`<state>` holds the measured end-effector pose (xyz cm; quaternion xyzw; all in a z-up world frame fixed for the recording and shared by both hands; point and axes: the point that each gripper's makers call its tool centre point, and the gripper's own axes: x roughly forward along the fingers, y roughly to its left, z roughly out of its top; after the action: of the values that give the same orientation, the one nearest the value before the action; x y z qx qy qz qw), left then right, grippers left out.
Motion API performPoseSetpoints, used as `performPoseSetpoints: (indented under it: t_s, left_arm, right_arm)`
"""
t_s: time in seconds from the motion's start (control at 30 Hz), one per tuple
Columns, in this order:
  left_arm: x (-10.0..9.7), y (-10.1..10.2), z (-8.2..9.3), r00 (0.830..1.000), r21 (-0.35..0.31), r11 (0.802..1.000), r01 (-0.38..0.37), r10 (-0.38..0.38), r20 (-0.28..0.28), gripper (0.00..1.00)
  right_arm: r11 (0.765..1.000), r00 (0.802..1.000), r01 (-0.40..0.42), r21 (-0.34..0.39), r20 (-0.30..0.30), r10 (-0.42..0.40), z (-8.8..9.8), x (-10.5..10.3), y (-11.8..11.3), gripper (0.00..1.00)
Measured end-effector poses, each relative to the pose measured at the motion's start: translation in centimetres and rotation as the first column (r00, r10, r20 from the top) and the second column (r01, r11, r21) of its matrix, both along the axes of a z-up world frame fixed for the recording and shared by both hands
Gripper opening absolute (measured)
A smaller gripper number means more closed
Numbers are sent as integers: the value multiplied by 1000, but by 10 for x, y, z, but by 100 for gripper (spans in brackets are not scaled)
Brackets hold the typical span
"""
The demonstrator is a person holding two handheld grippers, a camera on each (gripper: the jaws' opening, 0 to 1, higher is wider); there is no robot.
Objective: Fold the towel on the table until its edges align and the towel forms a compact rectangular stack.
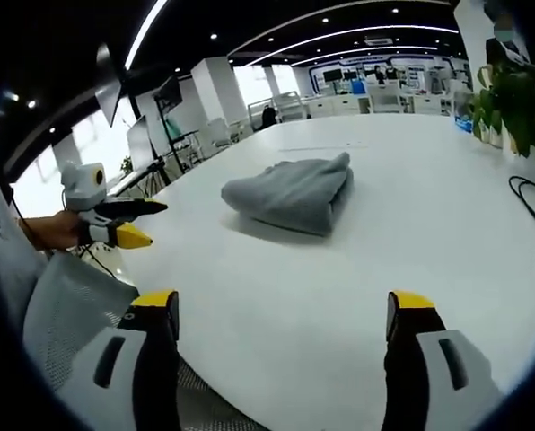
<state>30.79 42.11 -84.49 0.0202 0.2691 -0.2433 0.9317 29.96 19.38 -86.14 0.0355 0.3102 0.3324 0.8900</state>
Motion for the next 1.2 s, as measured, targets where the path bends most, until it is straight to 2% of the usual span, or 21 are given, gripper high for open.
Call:
performPoseSetpoints:
  t_s: [0.1, 0.27, 0.57, 0.8, 1.2]
  left_arm:
    - [1, 5, -1, 1000, 21, 1000, -17, 17, 3, 92]
    - [3, 9, 2, 999, 11, 999, -38, 38, 20, 98]
    - [3, 8, 1, 999, 22, 999, -30, 29, 23, 99]
    - [5, 12, 8, 997, 4, 998, -62, 62, 48, 99]
    - [5, 16, 7, 995, -1, 996, -90, 90, 33, 99]
  right_arm:
    - [1000, 1000, -3, 2, 1, 3, 1, -1, 2, 99]
    - [1000, 1000, -10, 7, 0, 10, 1, -1, 3, 99]
    - [1000, 1000, -20, 16, 5, 20, 2, -2, 6, 99]
    - [999, 1000, -16, 31, 4, 16, 3, -2, 5, 99]
    - [999, 999, -22, 37, -29, 23, -2, -8, 6, 98]
